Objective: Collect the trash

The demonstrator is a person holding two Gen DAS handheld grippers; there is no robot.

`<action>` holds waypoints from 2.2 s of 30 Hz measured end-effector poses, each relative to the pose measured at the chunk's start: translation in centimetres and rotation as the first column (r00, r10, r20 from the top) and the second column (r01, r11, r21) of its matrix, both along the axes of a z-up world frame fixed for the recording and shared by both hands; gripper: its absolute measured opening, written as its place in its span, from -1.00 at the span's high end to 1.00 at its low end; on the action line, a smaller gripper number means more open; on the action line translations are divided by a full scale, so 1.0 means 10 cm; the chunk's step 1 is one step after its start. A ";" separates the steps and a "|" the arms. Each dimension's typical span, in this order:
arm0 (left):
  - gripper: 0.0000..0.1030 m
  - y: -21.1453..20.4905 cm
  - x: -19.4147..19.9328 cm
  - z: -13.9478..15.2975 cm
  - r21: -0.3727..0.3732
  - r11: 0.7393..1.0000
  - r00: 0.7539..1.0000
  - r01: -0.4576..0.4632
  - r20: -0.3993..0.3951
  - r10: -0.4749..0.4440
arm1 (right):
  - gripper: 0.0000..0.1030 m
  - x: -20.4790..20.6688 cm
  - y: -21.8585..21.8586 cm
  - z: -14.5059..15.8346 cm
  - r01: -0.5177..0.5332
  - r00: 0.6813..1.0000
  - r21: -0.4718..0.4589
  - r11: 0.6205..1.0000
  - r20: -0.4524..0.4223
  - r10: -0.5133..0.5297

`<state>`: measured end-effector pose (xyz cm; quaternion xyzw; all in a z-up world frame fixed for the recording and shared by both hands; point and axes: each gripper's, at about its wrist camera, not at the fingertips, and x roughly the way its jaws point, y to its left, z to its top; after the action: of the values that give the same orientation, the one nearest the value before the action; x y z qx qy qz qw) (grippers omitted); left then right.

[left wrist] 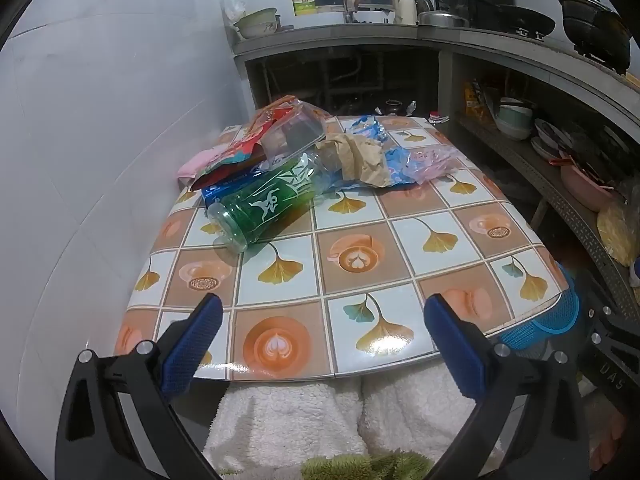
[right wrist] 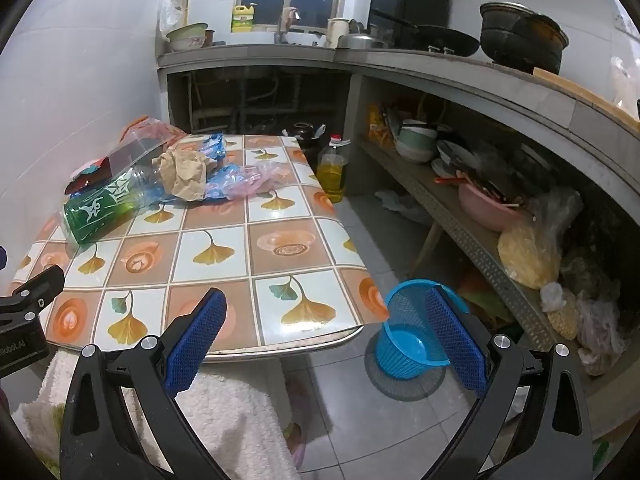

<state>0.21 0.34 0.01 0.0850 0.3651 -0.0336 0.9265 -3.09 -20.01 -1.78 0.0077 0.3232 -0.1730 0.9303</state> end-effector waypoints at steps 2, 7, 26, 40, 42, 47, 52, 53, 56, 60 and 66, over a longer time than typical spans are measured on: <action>-0.92 0.00 0.00 0.00 0.000 1.000 1.000 0.000 0.000 0.000 | -0.85 0.00 0.00 0.00 0.001 1.000 0.000 1.000 0.000 -0.001; -0.92 -0.01 0.00 -0.01 0.001 1.000 1.000 0.001 -0.002 -0.001 | -0.85 0.00 0.01 0.00 0.004 1.000 0.002 1.000 0.000 -0.004; -0.92 0.01 0.02 -0.08 0.001 1.000 1.000 0.001 -0.008 -0.001 | -0.85 -0.01 0.00 0.00 0.004 1.000 0.000 1.000 0.001 -0.004; -0.92 -0.01 -0.01 -0.12 0.001 1.000 1.000 0.000 -0.011 0.000 | -0.85 -0.03 0.00 0.01 0.002 1.000 -0.001 1.000 0.000 -0.002; -0.92 -0.01 -0.01 -0.12 0.002 1.000 1.000 0.000 -0.011 0.000 | -0.85 -0.02 0.00 0.01 0.002 1.000 -0.001 1.000 0.000 -0.002; -0.92 -0.01 -0.02 -0.13 0.001 1.000 1.000 0.001 -0.013 -0.001 | -0.85 -0.02 0.01 0.02 0.002 1.000 -0.003 1.000 0.002 -0.002; -0.92 -0.01 -0.01 -0.13 0.001 1.000 1.000 0.000 -0.014 0.000 | -0.85 -0.06 -0.03 0.03 0.004 1.000 -0.002 1.000 0.003 -0.004; -0.92 -0.01 -0.02 -0.13 0.001 1.000 1.000 0.000 -0.014 0.000 | -0.85 -0.06 -0.02 0.03 0.004 1.000 0.001 1.000 0.008 -0.004; -0.92 -0.01 -0.01 -0.13 0.001 1.000 1.000 0.001 -0.014 -0.001 | -0.85 -0.05 -0.02 0.03 0.003 1.000 -0.001 1.000 0.008 -0.003; -0.92 -0.01 -0.01 -0.13 0.001 1.000 1.000 0.000 -0.016 0.000 | -0.85 -0.05 -0.02 0.03 0.002 1.000 -0.001 1.000 0.008 -0.002; -0.92 -0.01 -0.02 -0.14 0.001 1.000 1.000 0.001 -0.019 -0.001 | -0.85 -0.05 -0.02 0.03 0.005 1.000 0.000 1.000 0.008 -0.005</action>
<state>0.02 0.21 -1.42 0.0855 0.3740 -0.0346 0.9228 -3.57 -20.23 -1.53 0.0092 0.3193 -0.1752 0.9313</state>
